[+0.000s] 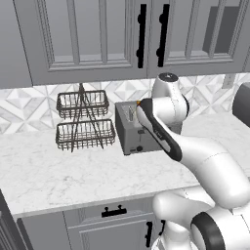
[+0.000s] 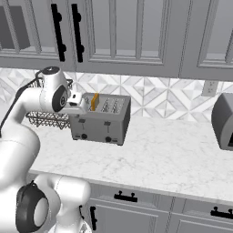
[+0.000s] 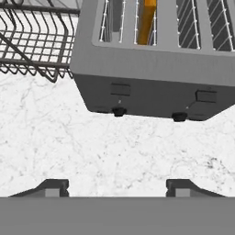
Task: Start the toaster. Once the lever pops up, take the bread to the plate on the dining counter.
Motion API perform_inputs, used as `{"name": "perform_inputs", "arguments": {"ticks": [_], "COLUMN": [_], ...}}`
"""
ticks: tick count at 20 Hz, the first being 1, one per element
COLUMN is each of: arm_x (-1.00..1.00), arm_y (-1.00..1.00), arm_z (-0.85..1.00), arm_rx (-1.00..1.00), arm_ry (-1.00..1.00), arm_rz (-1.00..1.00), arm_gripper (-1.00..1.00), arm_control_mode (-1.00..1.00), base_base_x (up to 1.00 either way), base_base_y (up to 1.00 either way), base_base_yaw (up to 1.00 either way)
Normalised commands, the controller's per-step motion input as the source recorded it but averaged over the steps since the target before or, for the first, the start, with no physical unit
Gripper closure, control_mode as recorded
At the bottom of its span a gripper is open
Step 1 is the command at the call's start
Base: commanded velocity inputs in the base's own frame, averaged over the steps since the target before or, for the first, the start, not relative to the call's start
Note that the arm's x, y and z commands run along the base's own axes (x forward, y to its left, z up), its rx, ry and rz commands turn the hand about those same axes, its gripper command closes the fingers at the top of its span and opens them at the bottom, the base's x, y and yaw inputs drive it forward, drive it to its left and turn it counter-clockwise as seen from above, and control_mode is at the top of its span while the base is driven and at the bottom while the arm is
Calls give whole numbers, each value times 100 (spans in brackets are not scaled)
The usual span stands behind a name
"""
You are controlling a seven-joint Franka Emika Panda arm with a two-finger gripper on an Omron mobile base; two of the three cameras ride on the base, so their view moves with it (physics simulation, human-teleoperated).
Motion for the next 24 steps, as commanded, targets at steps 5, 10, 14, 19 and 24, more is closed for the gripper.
{"name": "perform_inputs", "arguments": {"ticks": [5, 10, 14, 19, 24], "arm_x": [25, 30, 33, 32, 29], "arm_y": [1, 0, 0, 0, 0], "arm_z": [-13, -17, -22, -18, -14], "arm_rx": [0, 0, 0, 0, 0], "arm_ry": [0, 0, 0, 0, 0], "arm_rz": [-2, -1, -1, 0, 0], "arm_gripper": [100, 100, 100, 100, 100], "arm_control_mode": [-100, -100, -100, -100, -100], "base_base_x": [0, 0, 0, 0, 0], "base_base_y": [0, 0, 0, 0, 0], "base_base_yaw": [0, 0, 0, 0, 0]}}
